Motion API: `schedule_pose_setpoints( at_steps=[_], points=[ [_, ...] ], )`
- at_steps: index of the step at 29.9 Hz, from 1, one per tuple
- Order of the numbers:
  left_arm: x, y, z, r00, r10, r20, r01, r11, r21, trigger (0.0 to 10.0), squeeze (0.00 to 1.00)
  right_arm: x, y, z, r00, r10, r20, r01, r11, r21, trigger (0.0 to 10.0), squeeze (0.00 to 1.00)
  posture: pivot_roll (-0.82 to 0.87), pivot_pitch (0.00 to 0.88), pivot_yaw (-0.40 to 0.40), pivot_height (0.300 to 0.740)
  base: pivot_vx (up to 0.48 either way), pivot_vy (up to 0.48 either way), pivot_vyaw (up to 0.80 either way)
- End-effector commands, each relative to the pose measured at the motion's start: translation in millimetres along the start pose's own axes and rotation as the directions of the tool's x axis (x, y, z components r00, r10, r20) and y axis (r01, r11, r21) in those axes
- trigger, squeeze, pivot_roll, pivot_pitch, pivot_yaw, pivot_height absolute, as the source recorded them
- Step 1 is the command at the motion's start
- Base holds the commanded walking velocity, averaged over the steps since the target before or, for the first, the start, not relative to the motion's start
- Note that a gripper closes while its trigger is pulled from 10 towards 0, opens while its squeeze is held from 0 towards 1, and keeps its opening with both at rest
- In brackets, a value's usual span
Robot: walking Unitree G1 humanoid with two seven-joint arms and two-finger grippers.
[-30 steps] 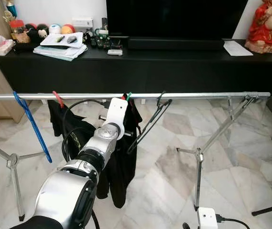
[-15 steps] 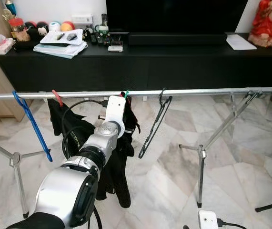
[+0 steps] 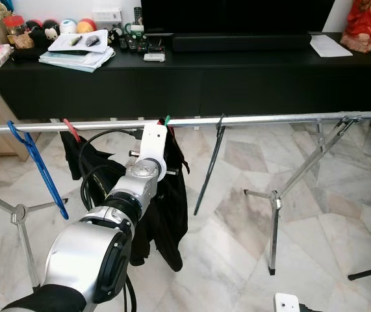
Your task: Hang hanger
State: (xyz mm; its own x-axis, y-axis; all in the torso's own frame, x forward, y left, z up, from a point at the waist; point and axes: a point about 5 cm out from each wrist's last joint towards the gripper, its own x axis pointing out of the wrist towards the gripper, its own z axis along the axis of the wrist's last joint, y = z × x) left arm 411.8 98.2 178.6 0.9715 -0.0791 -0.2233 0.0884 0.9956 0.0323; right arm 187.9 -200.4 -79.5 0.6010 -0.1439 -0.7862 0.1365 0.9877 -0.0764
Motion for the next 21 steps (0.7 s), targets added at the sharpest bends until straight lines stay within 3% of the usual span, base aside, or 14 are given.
schedule_pose_setpoints(
  at_steps=[1,8,9,10,11,12,21],
  points=[
    [-0.1,0.3,-6.0,0.999,0.009,-0.044,-0.009,1.000,-0.003,10.0,0.00,-1.6,-0.5,-8.0,1.000,-0.009,-0.022,0.009,1.000,0.018,10.0,0.00,-0.16,0.181,0.036,0.740,0.000,0.000,0.00],
    [-0.7,-3.6,-11.1,0.999,-0.032,-0.044,0.032,0.999,0.015,10.0,0.00,-1.2,-0.3,-6.6,1.000,-0.009,-0.020,0.009,1.000,0.018,10.0,0.00,-0.16,0.172,0.035,0.740,0.000,0.000,0.00],
    [-0.8,-3.7,-11.3,0.999,-0.034,-0.041,0.035,0.999,0.005,10.0,0.06,-1.2,-0.3,-6.6,1.000,-0.009,-0.020,0.009,1.000,0.018,10.0,0.00,-0.16,0.172,0.035,0.740,0.000,0.000,0.00],
    [-0.9,-3.8,-11.5,0.999,-0.037,-0.037,0.037,0.999,-0.007,10.0,0.93,-1.2,-0.2,-6.4,1.000,-0.009,-0.020,0.009,1.000,0.018,10.0,0.00,-0.16,0.171,0.035,0.740,0.000,0.000,0.00],
    [-0.9,-3.8,-11.5,0.999,-0.039,-0.034,0.038,0.999,-0.014,10.0,0.93,-1.2,-0.2,-6.3,1.000,-0.009,-0.020,0.009,1.000,0.017,10.0,0.00,-0.16,0.170,0.034,0.740,0.000,0.000,0.00],
    [-1.1,-3.5,-12.4,0.999,-0.041,-0.028,0.041,0.999,-0.022,10.0,1.00,-1.0,0.1,-5.9,1.000,-0.007,-0.020,0.008,1.000,0.016,10.0,0.00,-0.16,0.168,0.033,0.740,0.000,0.000,0.00],
    [-1.8,-0.3,-7.1,0.997,-0.072,0.040,0.073,0.997,-0.021,10.0,1.00,-0.2,1.7,-2.4,1.000,-0.004,-0.017,0.005,1.000,0.017,10.0,0.00,-0.14,0.156,0.033,0.740,0.000,0.000,0.00]
  ],
)
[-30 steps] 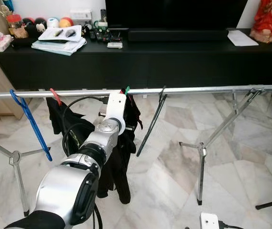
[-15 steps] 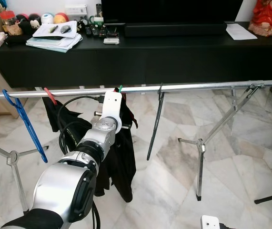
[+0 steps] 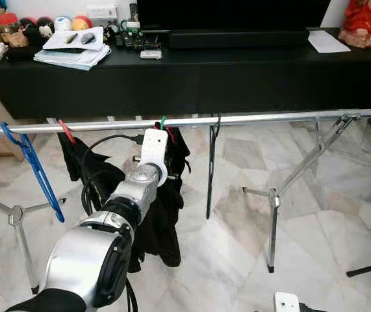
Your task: Hang hanger
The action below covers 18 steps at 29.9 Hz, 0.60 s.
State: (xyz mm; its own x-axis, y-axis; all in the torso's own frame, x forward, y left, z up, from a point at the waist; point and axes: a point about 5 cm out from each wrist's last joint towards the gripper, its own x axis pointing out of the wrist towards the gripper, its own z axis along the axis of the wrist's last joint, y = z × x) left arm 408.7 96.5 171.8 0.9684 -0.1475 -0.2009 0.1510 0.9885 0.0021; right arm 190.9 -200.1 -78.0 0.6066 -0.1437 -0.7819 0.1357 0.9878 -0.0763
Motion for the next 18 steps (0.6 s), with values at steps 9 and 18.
schedule_pose_setpoints(
  at_steps=[9,18],
  points=[
    [-4.9,11.7,2.9,0.995,-0.060,0.075,0.051,0.992,0.119,10.0,1.00,0.3,3.5,-0.6,1.000,0.001,-0.017,-0.001,1.000,0.018,10.0,0.00,-0.12,0.143,0.029,0.740,0.000,0.000,0.00],
    [-28.3,35.3,-7.1,0.990,-0.106,0.092,0.086,0.976,0.200,10.0,1.00,1.1,3.4,2.8,1.000,0.006,-0.014,-0.006,1.000,0.011,10.0,0.00,-0.10,0.141,0.016,0.740,0.000,0.000,0.00]
  ],
)
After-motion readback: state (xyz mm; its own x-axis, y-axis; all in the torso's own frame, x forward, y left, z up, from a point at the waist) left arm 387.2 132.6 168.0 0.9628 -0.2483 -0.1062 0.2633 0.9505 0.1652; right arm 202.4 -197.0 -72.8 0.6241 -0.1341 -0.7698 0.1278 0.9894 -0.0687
